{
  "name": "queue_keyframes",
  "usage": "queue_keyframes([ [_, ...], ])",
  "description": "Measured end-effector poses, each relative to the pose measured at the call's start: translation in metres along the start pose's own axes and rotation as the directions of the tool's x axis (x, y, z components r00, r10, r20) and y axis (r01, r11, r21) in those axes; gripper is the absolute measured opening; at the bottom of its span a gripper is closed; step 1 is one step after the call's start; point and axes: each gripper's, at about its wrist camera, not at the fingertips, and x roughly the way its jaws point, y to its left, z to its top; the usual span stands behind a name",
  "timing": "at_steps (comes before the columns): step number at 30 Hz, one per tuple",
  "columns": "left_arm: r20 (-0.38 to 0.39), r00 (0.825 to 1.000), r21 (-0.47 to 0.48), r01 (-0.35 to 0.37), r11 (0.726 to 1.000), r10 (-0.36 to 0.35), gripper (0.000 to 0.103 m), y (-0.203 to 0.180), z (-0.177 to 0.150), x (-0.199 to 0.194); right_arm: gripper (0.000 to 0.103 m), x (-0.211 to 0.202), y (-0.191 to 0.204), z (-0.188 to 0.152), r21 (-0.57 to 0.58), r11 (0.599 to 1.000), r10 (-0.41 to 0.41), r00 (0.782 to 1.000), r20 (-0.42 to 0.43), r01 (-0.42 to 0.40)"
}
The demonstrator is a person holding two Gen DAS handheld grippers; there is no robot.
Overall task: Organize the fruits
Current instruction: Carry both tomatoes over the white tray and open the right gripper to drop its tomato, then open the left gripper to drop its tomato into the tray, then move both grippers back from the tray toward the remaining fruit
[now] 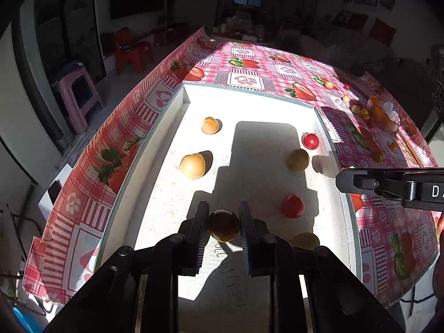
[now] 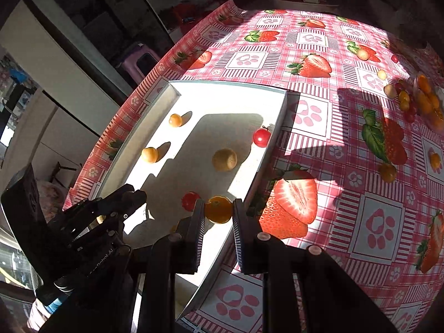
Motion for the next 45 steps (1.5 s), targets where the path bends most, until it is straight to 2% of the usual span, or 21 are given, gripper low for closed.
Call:
queue_keyframes([
  [10,-0.028,0.999,0.035,-0.039,0.999,0.040,0.023,-0.001,-0.003,0.009,0.022,0.052,0.004,0.020,0.022,0.999,-0.031,0.994,-0.109,0.033],
  [18,-0.022,0.998,0.058,-0.060,0.997,0.061,0.024,-0.005,-0.004,0.011,0.023,0.063,0.012,0.027,0.009,0.999,-0.038,0.992,-0.120,0.040],
  [20,-0.018,0.998,0.054,-0.054,0.997,0.055,0.024,-0.003,-0.004,0.010,0.030,0.061,0.009,0.028,0.031,0.999,-0.012,0.993,-0.118,0.015],
  [22,-0.015,0.998,0.056,-0.055,0.997,0.056,0.024,-0.003,-0.005,0.009,0.048,0.054,0.006,0.028,0.043,0.999,0.018,0.995,-0.097,-0.014],
  [24,-0.015,0.998,0.062,-0.061,0.996,0.062,0.024,-0.004,-0.005,0.008,0.059,0.043,0.005,0.029,0.046,0.998,0.036,0.997,-0.062,-0.033],
  [27,-0.016,0.998,0.066,-0.065,0.996,0.066,0.024,-0.005,-0.005,0.008,0.067,0.024,0.003,0.029,0.037,0.998,0.044,0.999,-0.013,-0.043],
  [28,-0.017,0.998,0.067,-0.063,0.996,0.064,0.026,-0.005,-0.005,0.008,0.070,0.018,0.001,0.028,0.036,0.999,0.041,0.999,0.000,-0.041],
  [29,-0.012,0.998,0.066,-0.061,0.996,0.062,0.053,-0.006,-0.006,0.006,0.071,0.012,-0.002,0.028,0.036,0.999,0.037,0.999,0.014,-0.038],
  [30,0.012,0.998,0.059,-0.066,0.996,0.065,0.085,-0.006,-0.007,0.003,0.072,0.005,-0.005,0.026,0.039,0.999,0.034,0.999,0.026,-0.035],
  [31,0.052,0.996,0.052,-0.072,0.996,0.069,0.089,-0.006,-0.008,-0.002,0.072,-0.001,-0.009,0.025,0.043,0.998,0.033,0.999,0.036,-0.035],
  [32,0.081,0.994,0.054,-0.074,0.996,0.070,0.089,-0.007,-0.009,-0.007,0.072,-0.006,-0.014,0.023,0.049,0.998,0.032,0.998,0.046,-0.035],
  [39,0.067,0.996,0.052,-0.063,0.997,0.059,0.089,-0.017,0.000,-0.017,0.073,-0.035,-0.055,0.007,0.103,0.995,-0.013,0.995,0.096,0.003],
  [45,0.088,0.996,0.110,-0.018,0.994,0.008,0.089,-0.061,0.014,-0.031,0.073,-0.055,-0.106,-0.016,0.150,0.984,-0.117,0.987,0.110,0.100],
])
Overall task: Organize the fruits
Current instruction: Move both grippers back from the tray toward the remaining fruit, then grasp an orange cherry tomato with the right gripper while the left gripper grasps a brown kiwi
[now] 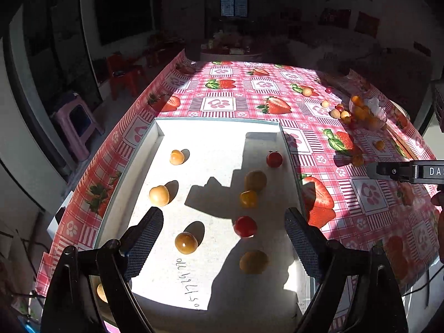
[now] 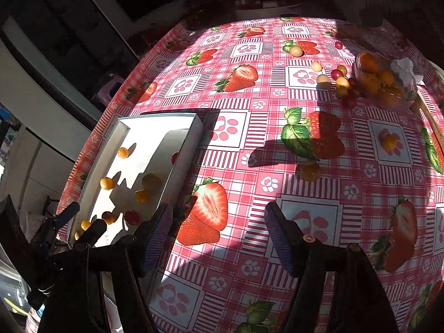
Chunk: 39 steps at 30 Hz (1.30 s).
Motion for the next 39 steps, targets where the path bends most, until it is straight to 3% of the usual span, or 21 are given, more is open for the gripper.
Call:
queue_keyframes([
  [9,0.009,0.997,0.138,0.071,0.988,-0.073,0.089,-0.099,0.025,0.009,0.073,-0.024,-0.096,-0.016,0.088,0.981,-0.179,0.983,0.038,0.175],
  [19,-0.076,0.993,0.162,0.102,0.981,-0.091,0.089,-0.173,0.030,0.070,0.073,-0.025,-0.161,-0.017,0.152,0.956,-0.260,0.964,0.052,0.250],
  [27,-0.085,0.995,0.179,0.072,0.981,-0.057,0.089,-0.201,0.043,0.108,0.073,-0.007,-0.174,0.004,0.148,0.959,-0.255,0.963,0.082,0.241],
  [37,-0.086,0.995,0.186,0.071,0.980,-0.056,0.089,-0.214,0.050,0.130,0.072,0.018,-0.169,0.039,0.081,0.946,-0.322,0.937,0.137,0.313],
  [39,-0.088,0.993,0.168,0.090,0.982,-0.076,0.074,-0.212,0.053,0.131,0.067,0.022,-0.167,0.044,0.068,0.942,-0.336,0.930,0.147,0.329],
])
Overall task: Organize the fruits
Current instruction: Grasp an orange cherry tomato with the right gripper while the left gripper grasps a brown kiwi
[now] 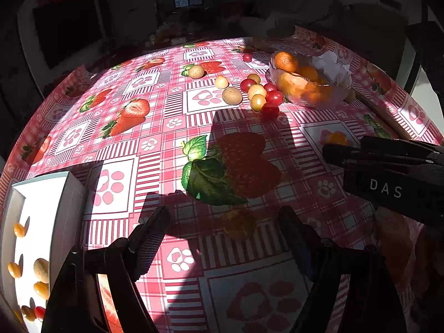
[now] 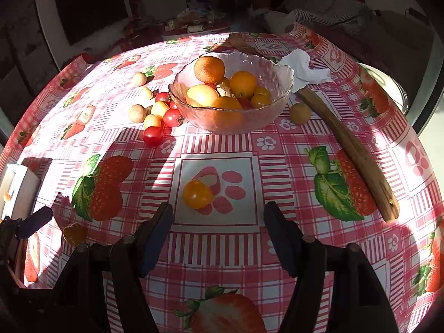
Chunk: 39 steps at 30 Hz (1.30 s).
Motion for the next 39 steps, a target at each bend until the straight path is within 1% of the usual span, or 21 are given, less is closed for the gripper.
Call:
queue_keyframes([
  [1,-0.003,1.000,-0.006,0.009,1.000,-0.009,0.072,0.001,0.001,0.001,0.061,0.001,0.002,0.002,-0.007,1.000,-0.005,1.000,0.006,0.005],
  [2,-0.004,1.000,-0.010,0.015,1.000,-0.015,0.066,0.001,0.002,0.001,0.057,0.003,0.004,0.003,-0.013,1.000,-0.009,1.000,0.011,0.010],
  [3,-0.004,1.000,-0.012,0.023,1.000,-0.023,0.057,0.000,0.003,0.001,0.047,0.003,0.005,0.005,-0.020,1.000,-0.011,1.000,0.016,0.011],
  [4,-0.003,0.999,-0.012,0.032,0.999,-0.032,0.053,0.000,0.003,0.001,0.036,0.004,0.007,0.006,-0.029,1.000,-0.010,1.000,0.018,0.010],
  [5,-0.002,1.000,-0.010,0.030,1.000,-0.030,0.045,-0.001,0.004,0.001,0.030,0.004,0.008,0.006,-0.036,0.999,-0.006,1.000,0.020,0.007],
  [6,0.000,0.999,-0.007,0.035,0.999,-0.035,0.031,-0.002,0.003,0.000,0.023,0.004,0.009,0.007,-0.039,0.999,-0.004,1.000,0.020,0.005],
  [7,-0.001,0.999,-0.005,0.047,0.999,-0.047,0.025,-0.002,0.003,0.000,0.023,0.004,0.009,0.007,-0.038,0.999,-0.001,1.000,0.019,0.002],
  [13,-0.014,0.994,-0.039,0.107,0.993,-0.108,0.024,0.006,-0.003,-0.008,0.023,-0.005,-0.003,-0.002,0.033,0.996,0.082,0.997,0.000,-0.082],
  [16,-0.021,0.993,-0.048,0.119,0.992,-0.120,0.024,0.009,-0.009,-0.014,0.023,-0.013,-0.007,-0.011,0.054,0.992,0.111,0.994,-0.013,-0.111],
  [22,-0.033,0.992,-0.052,0.117,0.992,-0.119,0.024,0.013,-0.020,-0.027,0.023,-0.029,-0.009,-0.030,0.080,0.985,0.156,0.987,-0.039,-0.153],
  [31,-0.009,0.992,-0.041,0.127,0.991,-0.128,0.024,0.018,-0.030,-0.054,0.023,-0.050,-0.009,-0.060,0.105,0.980,0.177,0.981,-0.080,-0.168],
  [39,0.026,0.992,-0.048,0.127,0.991,-0.126,0.024,0.035,-0.040,-0.080,0.023,-0.066,0.003,-0.068,0.096,0.982,0.171,0.981,-0.093,-0.162],
])
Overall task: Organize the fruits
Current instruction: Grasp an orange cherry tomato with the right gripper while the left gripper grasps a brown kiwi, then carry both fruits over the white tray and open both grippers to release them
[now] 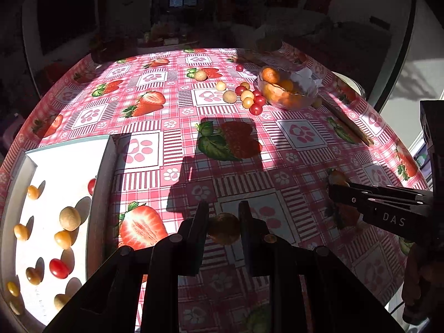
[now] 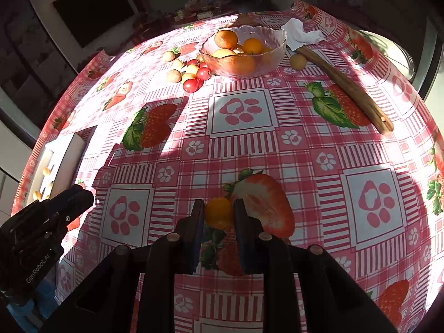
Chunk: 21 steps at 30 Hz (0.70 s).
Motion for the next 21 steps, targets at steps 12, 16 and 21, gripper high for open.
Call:
queue_keyframes([
  [12,0.042,0.997,-0.080,-0.056,0.995,0.060,0.024,0.065,-0.030,-0.051,0.023,-0.016,0.073,-0.003,-0.096,0.993,0.065,0.998,-0.017,-0.066],
  [16,0.048,0.993,-0.121,-0.105,0.987,0.112,0.024,0.098,-0.045,-0.069,0.023,-0.016,0.109,-0.006,-0.143,0.984,0.102,0.994,-0.040,-0.106],
  [21,0.031,0.983,-0.169,-0.171,0.971,0.178,0.024,0.140,-0.065,-0.084,0.023,-0.013,0.159,-0.012,-0.205,0.965,0.152,0.985,-0.079,-0.165],
])
